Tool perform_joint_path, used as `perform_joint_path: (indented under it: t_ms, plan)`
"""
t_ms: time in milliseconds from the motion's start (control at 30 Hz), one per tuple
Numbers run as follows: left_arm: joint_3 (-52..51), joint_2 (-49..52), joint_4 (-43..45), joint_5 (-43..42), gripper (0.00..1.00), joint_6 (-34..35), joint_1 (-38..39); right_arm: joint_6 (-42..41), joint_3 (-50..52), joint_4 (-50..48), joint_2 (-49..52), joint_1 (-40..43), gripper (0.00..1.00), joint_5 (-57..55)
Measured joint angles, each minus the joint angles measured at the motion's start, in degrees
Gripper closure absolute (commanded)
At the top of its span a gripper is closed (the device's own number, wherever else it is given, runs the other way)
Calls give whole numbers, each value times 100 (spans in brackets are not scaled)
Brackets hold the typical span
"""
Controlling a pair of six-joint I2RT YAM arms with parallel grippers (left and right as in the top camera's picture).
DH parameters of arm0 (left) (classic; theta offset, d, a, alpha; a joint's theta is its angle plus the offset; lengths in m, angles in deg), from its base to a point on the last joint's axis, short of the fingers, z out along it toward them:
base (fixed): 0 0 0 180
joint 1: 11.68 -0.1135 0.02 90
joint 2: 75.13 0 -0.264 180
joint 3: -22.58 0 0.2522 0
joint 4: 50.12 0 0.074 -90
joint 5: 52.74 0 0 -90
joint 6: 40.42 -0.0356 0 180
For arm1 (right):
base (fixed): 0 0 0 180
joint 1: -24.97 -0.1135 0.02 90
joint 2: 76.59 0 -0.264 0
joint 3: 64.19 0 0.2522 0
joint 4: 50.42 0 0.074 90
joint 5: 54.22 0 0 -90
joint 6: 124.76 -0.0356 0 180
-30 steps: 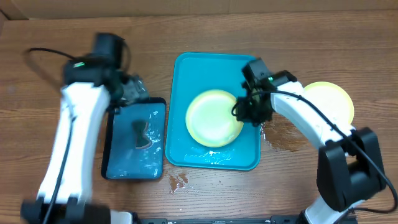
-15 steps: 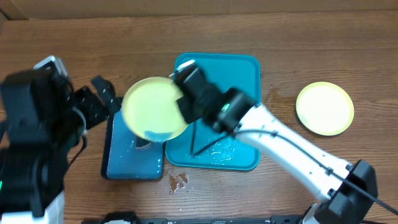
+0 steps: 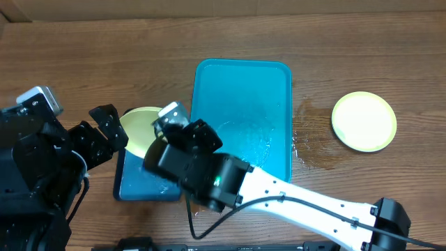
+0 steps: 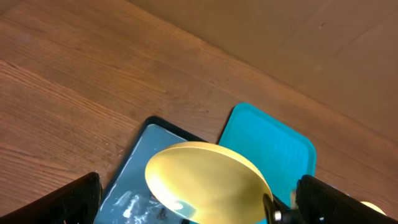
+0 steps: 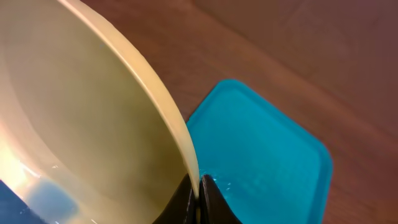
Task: Clean dirty plates on tray and stack at the side
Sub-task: 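Lift the yellow plate with the right gripper and tilt it over the small tray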
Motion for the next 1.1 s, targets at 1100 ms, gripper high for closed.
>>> perform_joint_path:
  t_ms: [1100]
  plan:
    - [0, 11, 0, 2, 0, -2, 0, 33, 0, -7, 0, -866, 96, -2002]
